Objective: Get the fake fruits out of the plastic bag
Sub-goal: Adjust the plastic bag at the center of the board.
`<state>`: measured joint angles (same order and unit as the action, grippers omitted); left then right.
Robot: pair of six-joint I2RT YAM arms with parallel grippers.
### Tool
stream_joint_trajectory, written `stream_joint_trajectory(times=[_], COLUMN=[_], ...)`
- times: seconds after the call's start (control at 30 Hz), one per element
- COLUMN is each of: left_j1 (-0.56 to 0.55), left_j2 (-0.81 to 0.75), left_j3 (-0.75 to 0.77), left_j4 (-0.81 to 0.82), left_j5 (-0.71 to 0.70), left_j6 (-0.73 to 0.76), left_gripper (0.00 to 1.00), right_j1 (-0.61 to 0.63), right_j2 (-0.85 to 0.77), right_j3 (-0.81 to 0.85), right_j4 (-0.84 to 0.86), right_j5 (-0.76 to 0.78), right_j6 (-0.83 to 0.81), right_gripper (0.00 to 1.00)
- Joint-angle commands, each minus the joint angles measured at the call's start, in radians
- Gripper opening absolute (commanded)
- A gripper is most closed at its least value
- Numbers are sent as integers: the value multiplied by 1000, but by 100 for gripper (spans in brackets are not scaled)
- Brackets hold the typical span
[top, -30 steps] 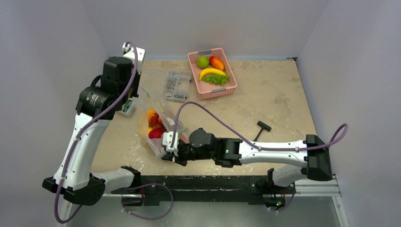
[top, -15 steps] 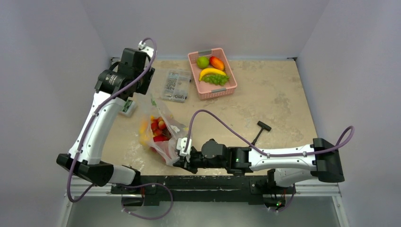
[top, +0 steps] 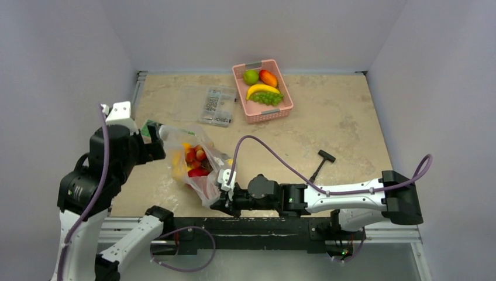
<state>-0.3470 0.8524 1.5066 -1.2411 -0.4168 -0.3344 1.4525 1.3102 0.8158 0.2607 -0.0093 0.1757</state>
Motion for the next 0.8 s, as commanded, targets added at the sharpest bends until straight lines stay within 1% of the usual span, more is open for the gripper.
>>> stream_joint_trajectory(times=[0.0, 0.1, 0.2, 0.27, 0.37, 0.4, 0.43, 0.47, 0.5, 0.53, 0.57, 0.63, 0.67, 0.73, 0.77], left_j1=[7, 6, 8, 7, 6, 6, 7, 7, 7, 6, 6, 7, 6, 6, 7], left_j2=[-105, -173, -234, -264, -311, -305, -289, -268, -247, -227, -214, -195, -195, -219, -235], left_j3=[-146, -195, -260, -280, -279, -257, -230, -194, -162, -138, -123, -107, -117, -168, -198], left_j4=[-50, -78, -40, -40, 11, 20, 24, 21, 11, 5, 2, -13, -13, 22, 44], left_j5=[127, 141, 249, 247, 227, 225, 226, 223, 222, 229, 245, 301, 344, 438, 458], left_j6=[-130, -160, -176, -226, -214, -195, -174, -157, -140, -129, -118, -106, -102, -92, -97], left_gripper=[99, 100, 100, 100, 100, 97, 92, 83, 79, 78, 80, 94, 99, 100, 100], right_j1=[5, 6, 5, 5, 6, 5, 5, 5, 6, 5, 5, 5, 5, 4, 6], right_j2=[-6, -8, -19, -24, -30, -34, -37, -41, -43, -45, -48, -53, -55, -54, -53], right_j3=[-3, -1, -11, -17, -14, -13, -13, -13, -12, -10, -8, -4, -4, -1, 1], right_j4=[80, 69, 71, 78, 70, 67, 63, 63, 62, 59, 56, 55, 56, 60, 62], right_j5=[27, 34, 46, 50, 63, 68, 76, 80, 83, 85, 87, 89, 89, 91, 91], right_j6=[51, 55, 60, 65, 67, 67, 67, 67, 66, 67, 64, 60, 57, 53, 52], right_gripper=[0, 0, 0, 0, 0, 0, 0, 0, 0, 0, 0, 0, 0, 0, 0])
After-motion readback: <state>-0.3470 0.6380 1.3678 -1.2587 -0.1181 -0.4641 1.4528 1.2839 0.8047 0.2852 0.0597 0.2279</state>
